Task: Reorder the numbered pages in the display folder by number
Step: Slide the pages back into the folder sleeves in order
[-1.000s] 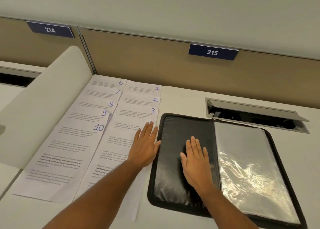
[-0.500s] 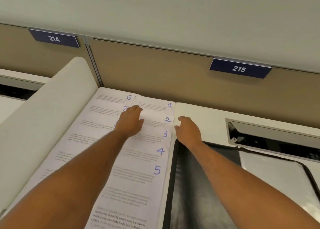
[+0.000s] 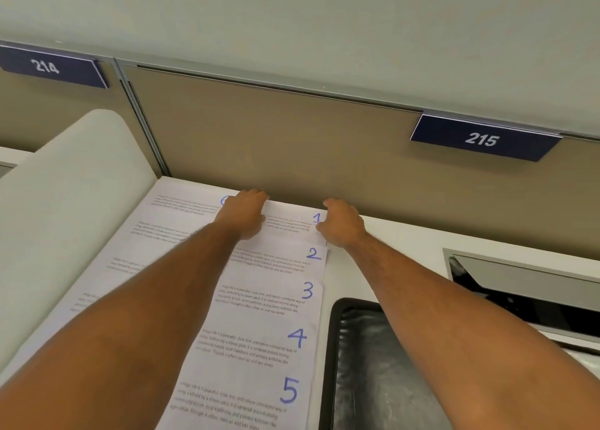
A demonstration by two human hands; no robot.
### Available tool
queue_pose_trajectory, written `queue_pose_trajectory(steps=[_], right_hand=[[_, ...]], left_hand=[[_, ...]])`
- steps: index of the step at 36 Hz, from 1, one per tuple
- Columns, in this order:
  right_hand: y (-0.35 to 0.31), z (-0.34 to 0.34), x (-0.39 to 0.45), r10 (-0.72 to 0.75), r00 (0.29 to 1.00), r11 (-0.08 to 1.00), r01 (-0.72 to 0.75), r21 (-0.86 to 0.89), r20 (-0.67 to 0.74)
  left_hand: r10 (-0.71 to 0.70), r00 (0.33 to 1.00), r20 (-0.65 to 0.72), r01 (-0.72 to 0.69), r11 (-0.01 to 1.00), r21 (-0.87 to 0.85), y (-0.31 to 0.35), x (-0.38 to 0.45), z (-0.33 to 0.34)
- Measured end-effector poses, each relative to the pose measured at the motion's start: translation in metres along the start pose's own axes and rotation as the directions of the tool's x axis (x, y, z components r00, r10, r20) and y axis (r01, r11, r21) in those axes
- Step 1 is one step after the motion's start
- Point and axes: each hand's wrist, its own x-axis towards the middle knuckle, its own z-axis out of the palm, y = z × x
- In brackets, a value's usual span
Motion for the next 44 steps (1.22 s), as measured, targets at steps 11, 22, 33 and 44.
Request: queue_pose_trajectory(steps=[11,22,33,44], right_hand=[[0.009,0.015,0.022,-0.087,0.988,0.995,0.081,-0.050,-0.130],[0.000,-0.009,0.005,-0.052,0.924,0.969,0.139,0.206,-0.378],[-0.015,-0.081,-0.051,-0.040,0.795,0.923,0.261,0.282,-0.605],[-0.001,-0.136,-0.158,0.041,0.742,0.886,0.282,0.367,-0.669]], left_hand=[[0.020,0.998,0.064,-0.022,0.999,0.034,-0.003,0.027,0.011],[0.083,0.923,-0.375,-0.047,0.994,0.104,-0.005,0.017,-0.012],[0.083,0.803,-0.590,-0.098,0.995,0.007,0.015,-0.021,-0.089],[0.073,0.701,-0.710,-0.235,0.963,-0.133,0.063,-0.100,-0.157]])
